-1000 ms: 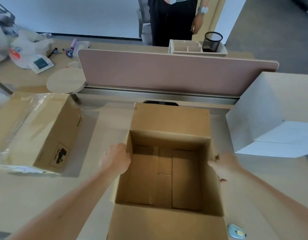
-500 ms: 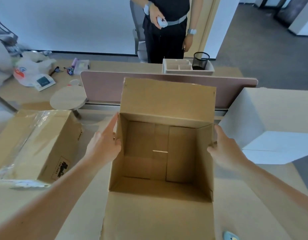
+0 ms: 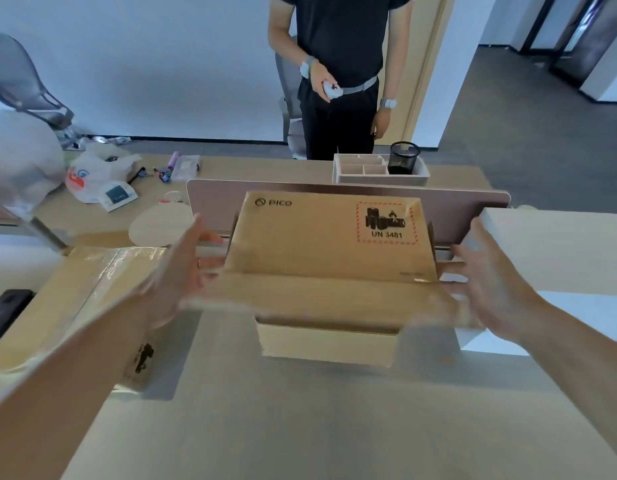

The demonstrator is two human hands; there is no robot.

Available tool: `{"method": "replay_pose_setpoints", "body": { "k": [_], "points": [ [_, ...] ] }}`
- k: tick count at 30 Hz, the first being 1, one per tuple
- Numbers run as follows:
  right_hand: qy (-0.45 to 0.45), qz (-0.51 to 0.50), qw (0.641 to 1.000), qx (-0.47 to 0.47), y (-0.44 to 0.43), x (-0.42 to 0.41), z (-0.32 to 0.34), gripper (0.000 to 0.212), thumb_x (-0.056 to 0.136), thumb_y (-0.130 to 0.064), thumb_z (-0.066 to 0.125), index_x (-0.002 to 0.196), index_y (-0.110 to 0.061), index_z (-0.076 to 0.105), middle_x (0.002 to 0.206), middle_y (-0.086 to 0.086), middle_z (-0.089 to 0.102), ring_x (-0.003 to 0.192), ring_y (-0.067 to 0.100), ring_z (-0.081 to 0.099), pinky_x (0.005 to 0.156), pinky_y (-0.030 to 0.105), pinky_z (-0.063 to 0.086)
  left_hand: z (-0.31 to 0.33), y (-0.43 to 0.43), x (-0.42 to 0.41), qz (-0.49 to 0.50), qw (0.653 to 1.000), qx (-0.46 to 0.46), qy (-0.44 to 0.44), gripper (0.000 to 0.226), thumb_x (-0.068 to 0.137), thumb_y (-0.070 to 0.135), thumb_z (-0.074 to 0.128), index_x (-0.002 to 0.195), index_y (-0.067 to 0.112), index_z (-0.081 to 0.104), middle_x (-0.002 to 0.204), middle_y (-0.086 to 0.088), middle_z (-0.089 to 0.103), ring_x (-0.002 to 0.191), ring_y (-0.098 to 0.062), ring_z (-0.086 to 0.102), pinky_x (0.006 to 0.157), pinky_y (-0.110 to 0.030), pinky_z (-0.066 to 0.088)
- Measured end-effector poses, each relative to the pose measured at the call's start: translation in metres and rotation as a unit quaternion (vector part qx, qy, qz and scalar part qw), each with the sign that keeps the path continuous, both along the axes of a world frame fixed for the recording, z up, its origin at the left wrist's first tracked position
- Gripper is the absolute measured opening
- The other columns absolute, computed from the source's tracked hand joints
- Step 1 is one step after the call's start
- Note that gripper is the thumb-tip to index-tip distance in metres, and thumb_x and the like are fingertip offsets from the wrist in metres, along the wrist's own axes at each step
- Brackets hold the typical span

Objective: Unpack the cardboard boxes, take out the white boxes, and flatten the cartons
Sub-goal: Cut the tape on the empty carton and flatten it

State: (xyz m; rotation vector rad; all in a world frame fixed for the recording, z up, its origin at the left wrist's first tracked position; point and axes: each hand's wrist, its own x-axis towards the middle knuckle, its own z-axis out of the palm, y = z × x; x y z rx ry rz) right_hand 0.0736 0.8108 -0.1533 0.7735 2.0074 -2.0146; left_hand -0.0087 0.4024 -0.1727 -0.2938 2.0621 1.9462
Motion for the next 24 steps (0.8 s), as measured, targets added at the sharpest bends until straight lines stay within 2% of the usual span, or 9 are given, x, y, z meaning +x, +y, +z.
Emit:
{"method": "replay_pose_setpoints", "body": {
  "k": [2, 3, 5, 8, 12, 15, 17, 21, 24],
  "points": [
    [-0.043, 0.063, 0.997, 0.03, 0.001, 0.003, -0.001, 0.097, 0.079, -0.09, 0.037, 0.132, -0.015, 0.069, 0.122, 0.008, 0.071, 0.115, 0.033, 0.066, 0.097, 0.049, 0.051, -0.009, -0.003, 0.007, -0.038, 0.997, 0.022, -0.06, 0.061, 0.082, 0.082, 0.056, 0.117, 0.032, 0.06, 0.097, -0.019, 0.076, 0.081, -0.036, 0.075, 0.065, -0.043, 0.061],
    [-0.043, 0.089, 0.994, 0.039, 0.0, 0.007, -0.002, 0.086, 0.075, -0.086, 0.048, 0.123, -0.021, 0.075, 0.118, 0.005, 0.074, 0.111, 0.029, 0.068, 0.093, 0.047, 0.053, -0.015, -0.004, 0.011, -0.073, 0.994, 0.03, -0.078, 0.068, 0.074, 0.086, 0.063, 0.123, 0.038, 0.059, 0.102, -0.021, 0.076, 0.09, -0.041, 0.076, 0.068, -0.045, 0.063],
    [-0.017, 0.126, 0.99, 0.061, -0.001, 0.015, -0.01, 0.05, 0.074, -0.062, 0.073, 0.115, -0.034, 0.077, 0.115, -0.005, 0.077, 0.103, 0.017, 0.074, 0.095, 0.048, 0.057, -0.022, -0.005, 0.022, -0.128, 0.987, 0.032, -0.096, 0.079, 0.062, 0.086, 0.075, 0.126, 0.041, 0.067, 0.112, -0.021, 0.075, 0.104, -0.043, 0.073, 0.077, -0.043, 0.064],
    [-0.003, 0.171, 0.974, 0.15, -0.001, 0.03, -0.03, 0.056, 0.075, -0.023, 0.09, 0.124, -0.039, 0.069, 0.112, -0.016, 0.075, 0.102, 0.01, 0.074, 0.096, 0.046, 0.059, -0.03, 0.001, 0.03, -0.157, 0.983, 0.008, -0.098, 0.068, 0.067, 0.078, 0.079, 0.119, 0.034, 0.077, 0.115, -0.019, 0.075, 0.107, -0.04, 0.073, 0.087, -0.044, 0.062],
    [0.023, 0.155, 0.977, 0.147, -0.004, 0.039, -0.046, 0.053, 0.079, -0.02, 0.088, 0.122, -0.043, 0.067, 0.112, -0.023, 0.074, 0.1, 0.007, 0.074, 0.092, 0.043, 0.059, -0.037, -0.004, 0.036, -0.153, 0.982, 0.01, -0.106, 0.056, 0.082, 0.054, 0.081, 0.131, 0.03, 0.07, 0.124, -0.01, 0.074, 0.11, -0.04, 0.072, 0.102, -0.054, 0.053],
    [0.027, 0.099, 0.991, 0.087, -0.004, 0.036, -0.047, 0.027, 0.094, -0.038, 0.072, 0.121, -0.041, 0.069, 0.114, -0.018, 0.076, 0.107, 0.008, 0.072, 0.089, 0.045, 0.061, -0.037, -0.002, 0.039, -0.169, 0.982, -0.003, -0.088, 0.05, 0.084, 0.029, 0.08, 0.131, 0.038, 0.066, 0.128, 0.0, 0.073, 0.113, -0.03, 0.073, 0.097, -0.053, 0.056],
    [0.03, 0.065, 0.994, 0.088, -0.004, 0.032, -0.045, 0.028, 0.098, -0.043, 0.065, 0.123, -0.031, 0.071, 0.111, -0.012, 0.078, 0.108, 0.009, 0.071, 0.085, 0.043, 0.061, -0.036, 0.001, 0.041, -0.161, 0.984, 0.007, -0.071, 0.045, 0.082, 0.021, 0.077, 0.122, 0.042, 0.071, 0.128, 0.004, 0.073, 0.113, -0.026, 0.073, 0.093, -0.05, 0.057],
    [0.072, 0.036, 0.991, 0.108, -0.008, 0.034, -0.044, 0.022, 0.096, -0.028, 0.071, 0.118, -0.029, 0.071, 0.107, -0.016, 0.078, 0.09, 0.004, 0.075, 0.078, 0.038, 0.057, -0.027, 0.001, 0.044, -0.162, 0.986, 0.026, -0.018, 0.054, 0.081, 0.014, 0.077, 0.129, 0.037, 0.068, 0.13, 0.003, 0.072, 0.118, -0.023, 0.07, 0.097, -0.044, 0.055],
    [0.124, 0.036, 0.986, 0.106, -0.007, 0.038, -0.043, 0.031, 0.091, -0.023, 0.075, 0.119, -0.035, 0.071, 0.115, -0.018, 0.076, 0.099, 0.005, 0.074, 0.081, 0.035, 0.054, -0.026, -0.007, 0.047, -0.162, 0.986, 0.012, 0.028, 0.066, 0.081, 0.002, 0.08, 0.137, 0.034, 0.063, 0.136, 0.006, 0.068, 0.122, -0.021, 0.068, 0.101, -0.046, 0.054]
  ]
}}
